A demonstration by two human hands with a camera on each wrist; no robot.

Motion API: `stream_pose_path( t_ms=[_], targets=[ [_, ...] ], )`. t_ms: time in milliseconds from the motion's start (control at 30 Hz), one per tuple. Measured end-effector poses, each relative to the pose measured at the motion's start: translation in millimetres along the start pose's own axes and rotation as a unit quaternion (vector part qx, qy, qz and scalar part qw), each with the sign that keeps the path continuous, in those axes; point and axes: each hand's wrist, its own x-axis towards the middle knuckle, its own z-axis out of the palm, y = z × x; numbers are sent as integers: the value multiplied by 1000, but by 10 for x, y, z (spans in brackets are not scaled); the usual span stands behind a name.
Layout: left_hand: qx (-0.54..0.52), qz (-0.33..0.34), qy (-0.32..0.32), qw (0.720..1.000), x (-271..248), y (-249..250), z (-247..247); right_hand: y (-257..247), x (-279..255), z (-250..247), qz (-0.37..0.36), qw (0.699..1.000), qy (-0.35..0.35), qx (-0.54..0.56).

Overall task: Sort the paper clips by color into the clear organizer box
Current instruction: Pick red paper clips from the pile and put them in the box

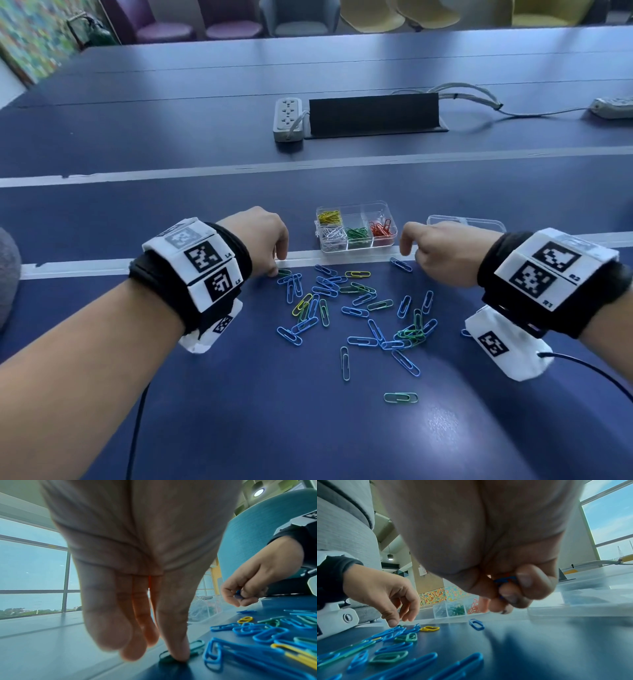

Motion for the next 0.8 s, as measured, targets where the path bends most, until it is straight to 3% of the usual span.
stream_pose_path(
  t_ms=[567, 800],
  targets=[
    [-41, 1, 7, 999, -80, -68, 11, -150, -13, 5, -9, 999, 29, -42],
    [-36, 64, 4, 997, -114, -6, 33, -173, -21, 90, -10, 1000, 7, -23]
  ],
)
